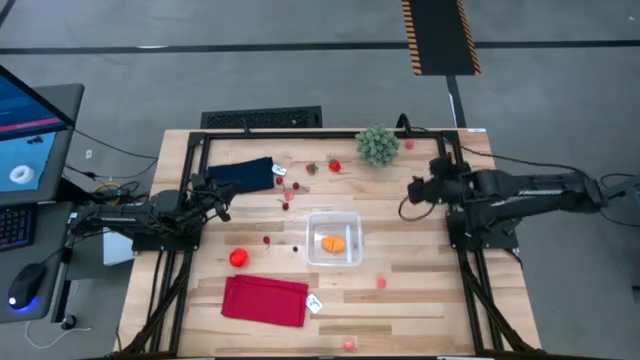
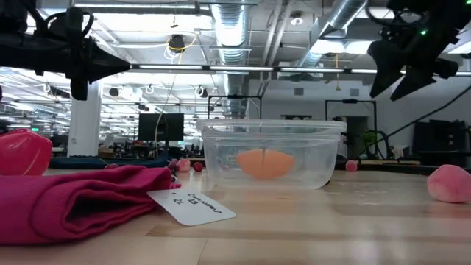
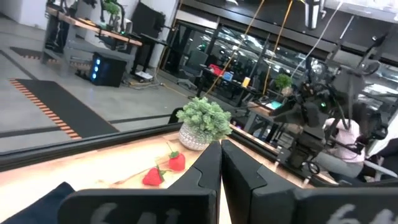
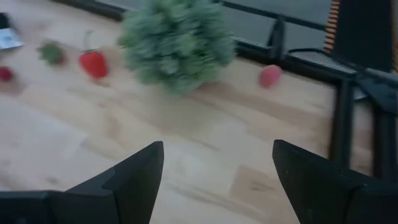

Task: Pick and placing Produce into tupperware
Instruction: Put the pink peach into the transparent bin

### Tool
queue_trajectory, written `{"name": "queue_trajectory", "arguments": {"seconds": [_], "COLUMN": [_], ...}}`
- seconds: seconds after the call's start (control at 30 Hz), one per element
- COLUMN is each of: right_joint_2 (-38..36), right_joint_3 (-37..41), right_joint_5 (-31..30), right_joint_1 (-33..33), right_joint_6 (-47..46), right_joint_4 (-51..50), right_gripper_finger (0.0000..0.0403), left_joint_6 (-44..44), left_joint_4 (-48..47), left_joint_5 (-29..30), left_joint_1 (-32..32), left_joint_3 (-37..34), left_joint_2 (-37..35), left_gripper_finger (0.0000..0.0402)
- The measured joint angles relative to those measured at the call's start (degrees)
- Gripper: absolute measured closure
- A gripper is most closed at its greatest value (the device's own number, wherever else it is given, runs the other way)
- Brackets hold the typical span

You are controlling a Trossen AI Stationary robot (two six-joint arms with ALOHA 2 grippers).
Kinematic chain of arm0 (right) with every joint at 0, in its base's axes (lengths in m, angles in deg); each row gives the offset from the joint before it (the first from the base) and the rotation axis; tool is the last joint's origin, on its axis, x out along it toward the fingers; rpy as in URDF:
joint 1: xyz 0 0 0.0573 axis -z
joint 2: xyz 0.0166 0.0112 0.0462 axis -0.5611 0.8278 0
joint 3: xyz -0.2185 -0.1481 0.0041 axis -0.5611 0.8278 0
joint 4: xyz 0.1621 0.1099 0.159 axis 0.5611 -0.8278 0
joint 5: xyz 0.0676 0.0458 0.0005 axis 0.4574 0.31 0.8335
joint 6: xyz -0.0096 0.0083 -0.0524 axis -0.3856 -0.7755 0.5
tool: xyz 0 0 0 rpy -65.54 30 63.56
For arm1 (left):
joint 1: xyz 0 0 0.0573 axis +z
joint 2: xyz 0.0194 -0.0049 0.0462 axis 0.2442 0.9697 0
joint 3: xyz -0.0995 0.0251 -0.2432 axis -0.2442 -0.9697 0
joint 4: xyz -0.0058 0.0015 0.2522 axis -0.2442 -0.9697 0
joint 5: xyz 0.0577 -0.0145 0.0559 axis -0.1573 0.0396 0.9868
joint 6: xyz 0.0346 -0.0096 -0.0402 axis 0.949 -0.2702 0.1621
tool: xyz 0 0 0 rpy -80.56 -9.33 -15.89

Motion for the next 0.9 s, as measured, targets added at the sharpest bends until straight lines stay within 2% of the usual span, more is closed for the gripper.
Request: {"name": "queue_trajectory", "arguments": {"seconds": [0.1,0.23,0.3,0.4,0.6,0.7,0.9], "right_joint_2": [-0.6,-0.55,-0.32,1.09,4.56,6.52,10.95], "right_joint_3": [-0.35,-0.82,-0.82,-0.79,-0.81,-0.82,-0.82], "right_joint_5": [1.6,6.24,6.23,6.41,15.83,16.74,17.34], "right_joint_1": [6.44,11.55,12.17,12.73,16.46,18.25,21.65], "right_joint_6": [5.49,5.95,6.04,11.88,21.02,25.4,26.19], "right_joint_4": [-0.07,-0.02,0.32,6.16,15.73,16.61,14.92], "right_gripper_finger": [0.0076,0.0076,0.0076,0.0076,0.0076,0.0076,0.0076], "left_joint_6": [0.0,-0.02,-0.04,-0.07,-0.5,-0.52,-0.52], "left_joint_4": [0.03,-0.14,-0.36,-0.37,-0.39,-0.55,-0.54], "left_joint_5": [-0.01,-0.01,-0.03,-0.05,-0.05,-0.2,-0.53], "left_joint_1": [0.0,-0.01,0.0,0.0,0.0,0.0,-0.02], "left_joint_3": [0.01,0.0,0.01,0.0,0.0,0.0,0.02], "left_joint_2": [0.0,0.01,0.0,0.01,-0.01,0.0,-0.01], "left_gripper_finger": [0.0401,0.0401,0.0401,0.0401,0.0401,0.0401,0.0401]}}
